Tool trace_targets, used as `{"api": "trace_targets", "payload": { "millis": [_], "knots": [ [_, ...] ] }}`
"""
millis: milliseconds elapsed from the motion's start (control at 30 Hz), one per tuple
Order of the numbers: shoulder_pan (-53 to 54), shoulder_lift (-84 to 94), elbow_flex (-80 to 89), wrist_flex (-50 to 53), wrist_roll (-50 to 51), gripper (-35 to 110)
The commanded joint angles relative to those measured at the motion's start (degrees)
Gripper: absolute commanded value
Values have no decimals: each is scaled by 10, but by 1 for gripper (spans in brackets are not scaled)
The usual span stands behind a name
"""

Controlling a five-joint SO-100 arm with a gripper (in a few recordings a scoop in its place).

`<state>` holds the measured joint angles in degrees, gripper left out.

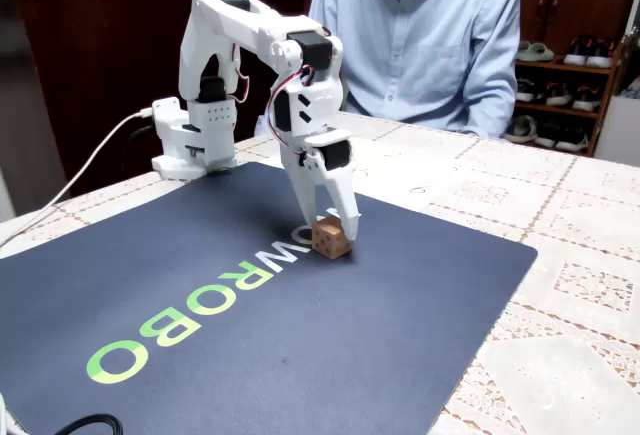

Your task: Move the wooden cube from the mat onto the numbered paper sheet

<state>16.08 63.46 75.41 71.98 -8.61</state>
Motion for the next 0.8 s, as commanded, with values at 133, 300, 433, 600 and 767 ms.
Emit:
{"api": "trace_targets", "payload": {
  "millis": [133,300,433,600,767],
  "knots": [
    [9,-13,-47,33,-9,25],
    [10,-27,-51,19,-34,17],
    [7,-32,-49,3,-54,1],
    [6,-25,-45,-2,-59,0],
    [6,21,-2,-17,-66,0]
  ]
}}
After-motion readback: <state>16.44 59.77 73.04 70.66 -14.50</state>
